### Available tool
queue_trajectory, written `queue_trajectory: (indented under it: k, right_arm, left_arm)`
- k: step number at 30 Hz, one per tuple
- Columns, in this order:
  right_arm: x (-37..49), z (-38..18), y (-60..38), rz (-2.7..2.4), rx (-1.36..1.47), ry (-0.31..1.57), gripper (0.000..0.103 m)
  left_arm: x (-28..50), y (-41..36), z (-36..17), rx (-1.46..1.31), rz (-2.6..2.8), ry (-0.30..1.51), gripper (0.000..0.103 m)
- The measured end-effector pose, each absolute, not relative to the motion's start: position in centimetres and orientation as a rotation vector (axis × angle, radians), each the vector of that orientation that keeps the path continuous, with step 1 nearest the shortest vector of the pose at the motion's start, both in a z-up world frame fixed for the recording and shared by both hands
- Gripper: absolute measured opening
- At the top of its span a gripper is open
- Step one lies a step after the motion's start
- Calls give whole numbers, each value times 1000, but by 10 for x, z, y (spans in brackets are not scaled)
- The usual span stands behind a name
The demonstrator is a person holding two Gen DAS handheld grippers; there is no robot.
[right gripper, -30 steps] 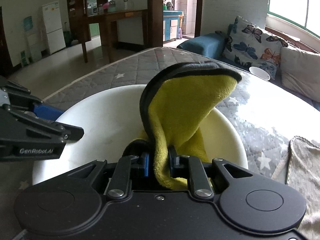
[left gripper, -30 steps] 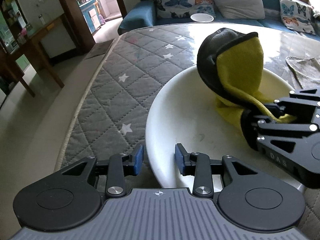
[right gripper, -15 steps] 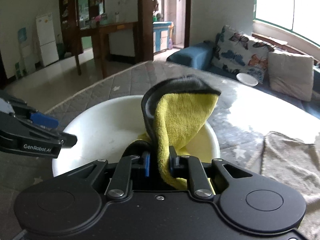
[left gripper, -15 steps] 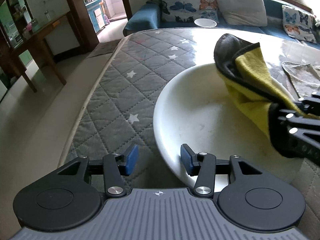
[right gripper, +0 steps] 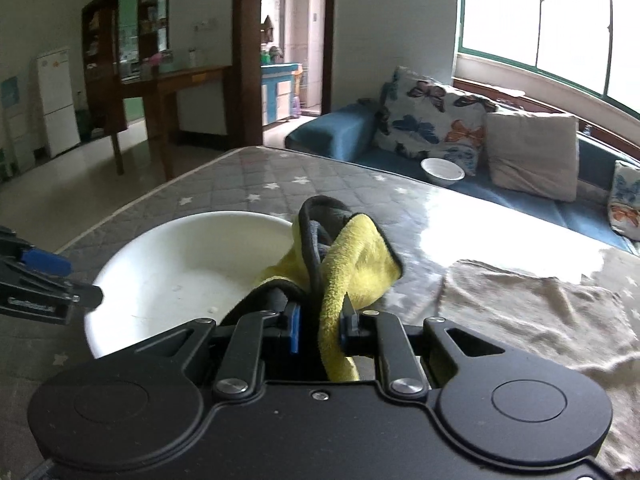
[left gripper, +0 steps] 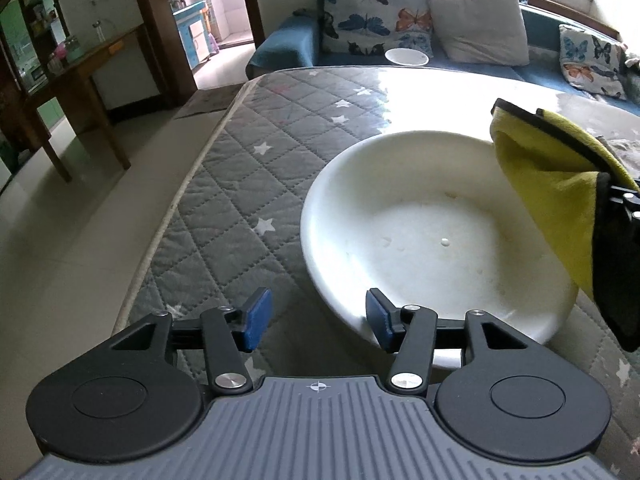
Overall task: Clean bowl
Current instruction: 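Lift the yellow cloth out of the basin with the right tool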
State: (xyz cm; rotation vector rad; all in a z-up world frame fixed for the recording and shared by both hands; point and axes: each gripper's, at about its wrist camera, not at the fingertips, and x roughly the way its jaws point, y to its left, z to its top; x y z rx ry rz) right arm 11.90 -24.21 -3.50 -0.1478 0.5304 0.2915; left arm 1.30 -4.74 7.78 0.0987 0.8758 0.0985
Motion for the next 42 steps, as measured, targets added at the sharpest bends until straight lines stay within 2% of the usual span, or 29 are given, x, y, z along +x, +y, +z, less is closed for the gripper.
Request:
queue_trajectory:
  k: [18,42]
  right_arm:
    - [122,-75,-268,120,-234,593,19]
    - [102,-98,-209,339,-431,572,19]
  left_arm:
    - [-1,-59,79,104,62,887,58]
    - [-3,-62,75,32,42,917,60]
